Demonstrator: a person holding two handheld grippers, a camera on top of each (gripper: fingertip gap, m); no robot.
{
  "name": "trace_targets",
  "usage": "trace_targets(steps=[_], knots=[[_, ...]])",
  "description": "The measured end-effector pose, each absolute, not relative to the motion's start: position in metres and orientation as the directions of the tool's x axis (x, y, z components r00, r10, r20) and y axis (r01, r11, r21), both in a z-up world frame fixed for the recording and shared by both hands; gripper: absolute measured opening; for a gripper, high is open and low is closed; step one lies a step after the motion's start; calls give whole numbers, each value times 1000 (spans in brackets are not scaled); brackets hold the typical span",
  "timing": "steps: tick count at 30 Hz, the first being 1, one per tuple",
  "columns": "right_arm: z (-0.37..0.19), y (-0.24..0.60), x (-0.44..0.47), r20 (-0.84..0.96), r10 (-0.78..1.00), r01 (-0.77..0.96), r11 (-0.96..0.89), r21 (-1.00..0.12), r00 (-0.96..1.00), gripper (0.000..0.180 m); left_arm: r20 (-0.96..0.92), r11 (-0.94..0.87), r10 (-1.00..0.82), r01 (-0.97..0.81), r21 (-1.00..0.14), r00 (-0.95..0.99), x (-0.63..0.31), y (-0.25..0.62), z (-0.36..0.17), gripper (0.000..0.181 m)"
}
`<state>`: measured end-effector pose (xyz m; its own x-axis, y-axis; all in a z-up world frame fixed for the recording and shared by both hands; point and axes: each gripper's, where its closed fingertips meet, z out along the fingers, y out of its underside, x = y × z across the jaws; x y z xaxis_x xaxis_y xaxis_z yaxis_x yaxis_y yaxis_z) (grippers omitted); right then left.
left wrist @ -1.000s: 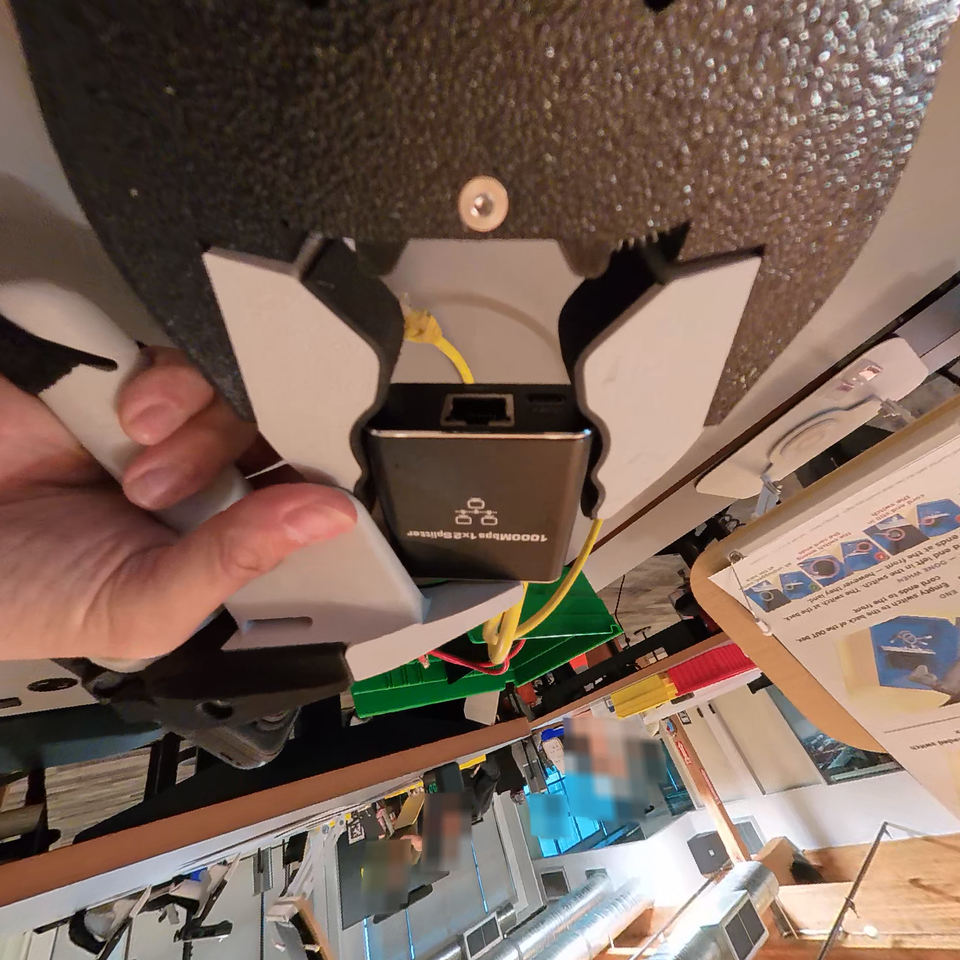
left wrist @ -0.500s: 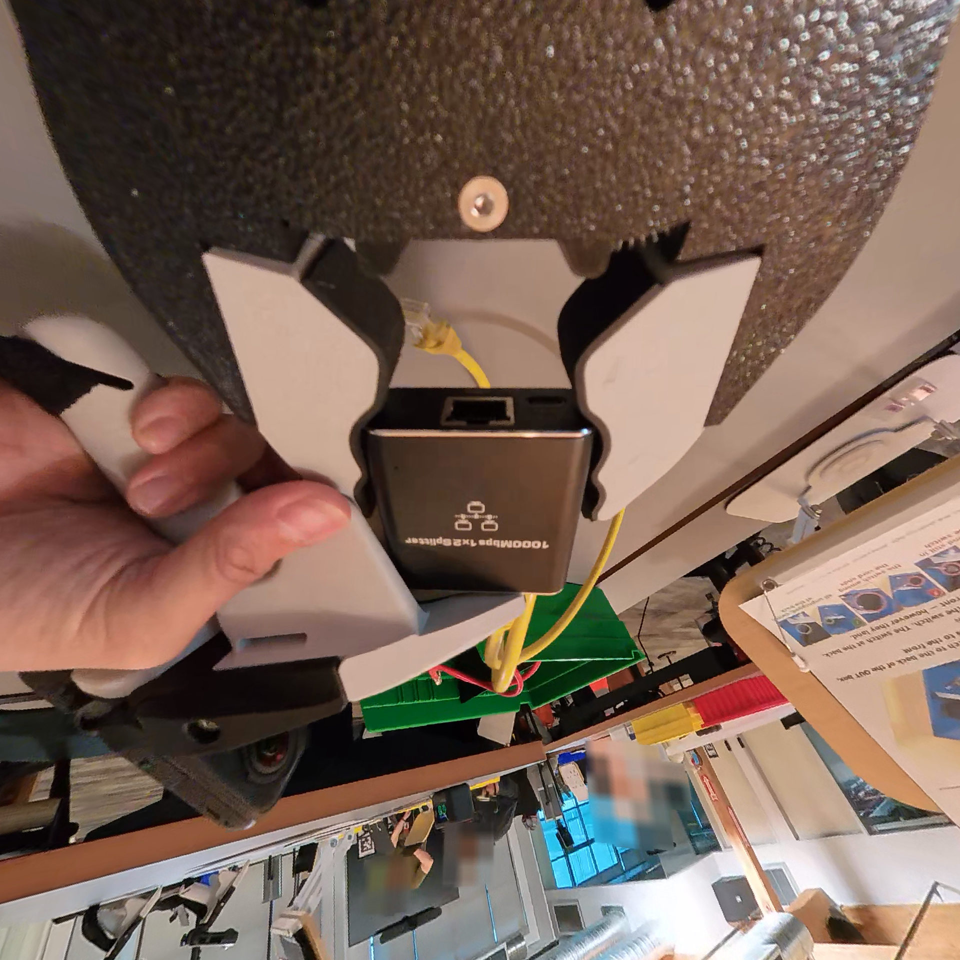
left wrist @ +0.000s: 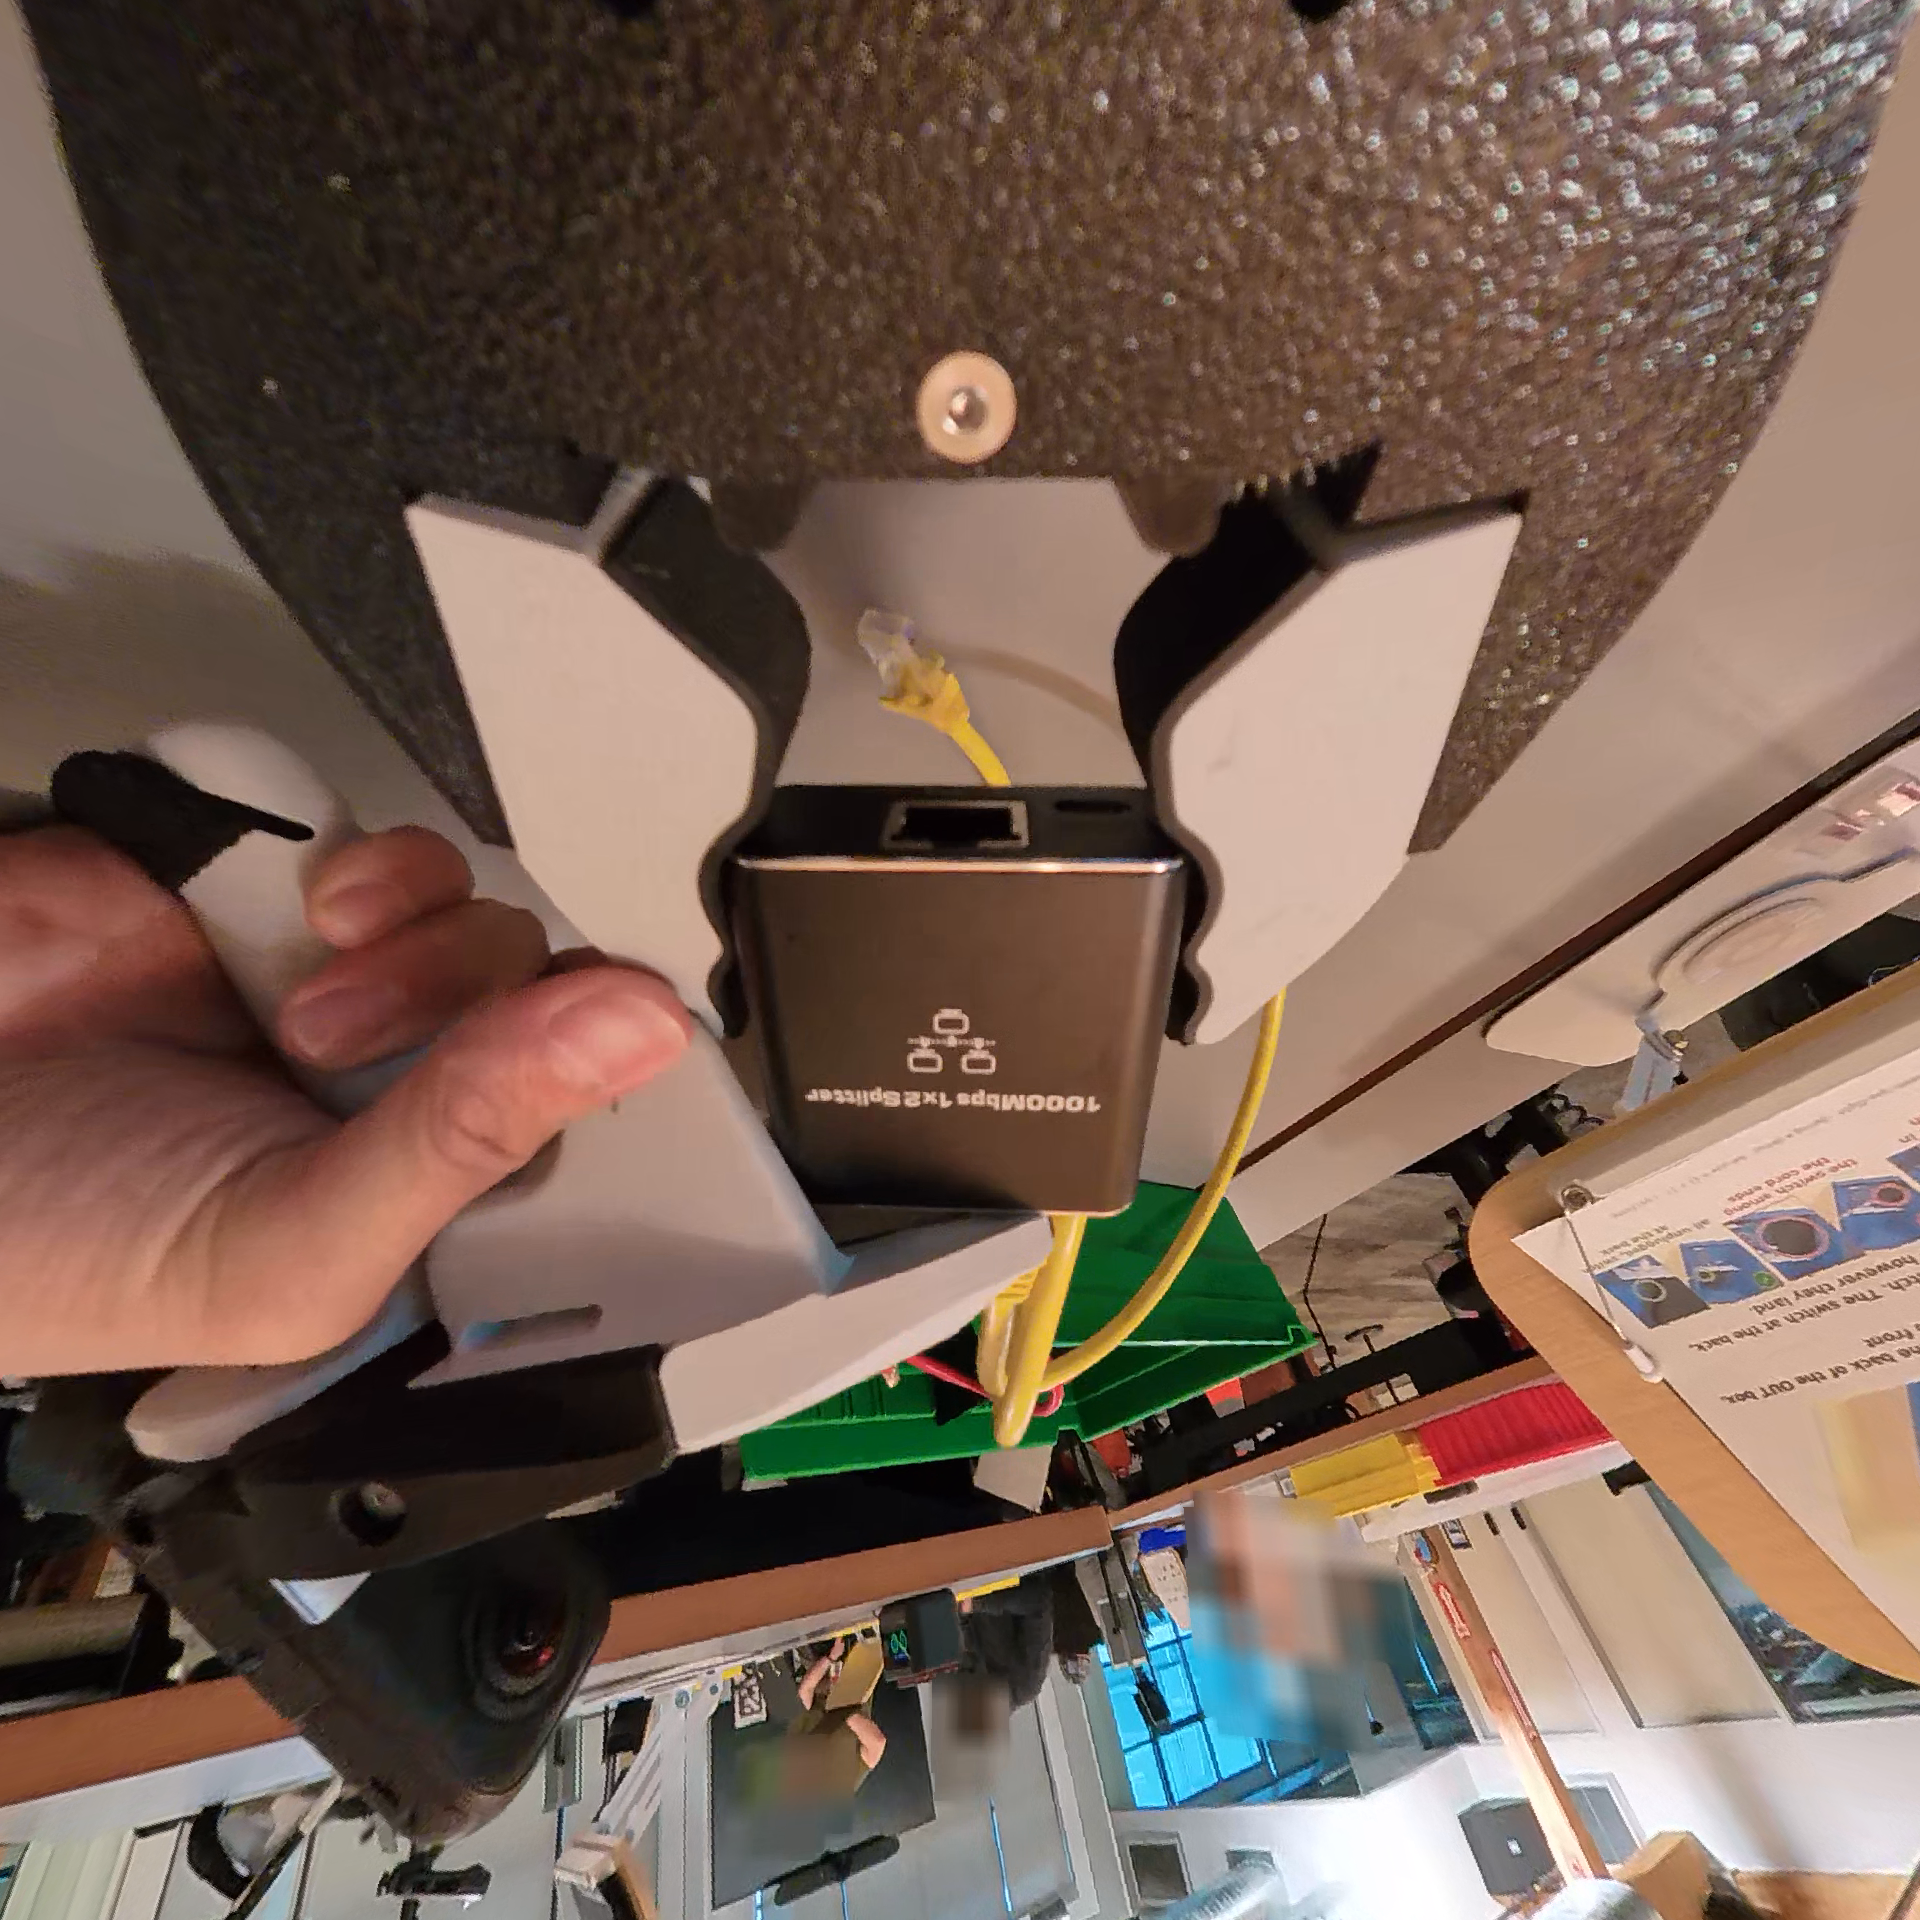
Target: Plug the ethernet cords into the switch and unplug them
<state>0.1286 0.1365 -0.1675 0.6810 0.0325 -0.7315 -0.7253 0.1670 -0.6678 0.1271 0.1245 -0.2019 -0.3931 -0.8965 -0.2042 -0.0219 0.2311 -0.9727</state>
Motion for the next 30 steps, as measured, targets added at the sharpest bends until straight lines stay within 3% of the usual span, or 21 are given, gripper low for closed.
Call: trace_targets(steps=[21,26,30], knots=[[-167,134,128,-600,-30,-597,75,-799,799,15,-176,212,-903,-51,-976,-393,129,123,-208,75],[-167,134,129,-655,0,-651,104,-752,756,14,-105,140,-901,-53,-989,-420,129,120,-207,75],[-164,133,128,-696,58,-696,145,-703,715,14,-191,218,-900,-23,-976,-393,127,122,-202,75]])
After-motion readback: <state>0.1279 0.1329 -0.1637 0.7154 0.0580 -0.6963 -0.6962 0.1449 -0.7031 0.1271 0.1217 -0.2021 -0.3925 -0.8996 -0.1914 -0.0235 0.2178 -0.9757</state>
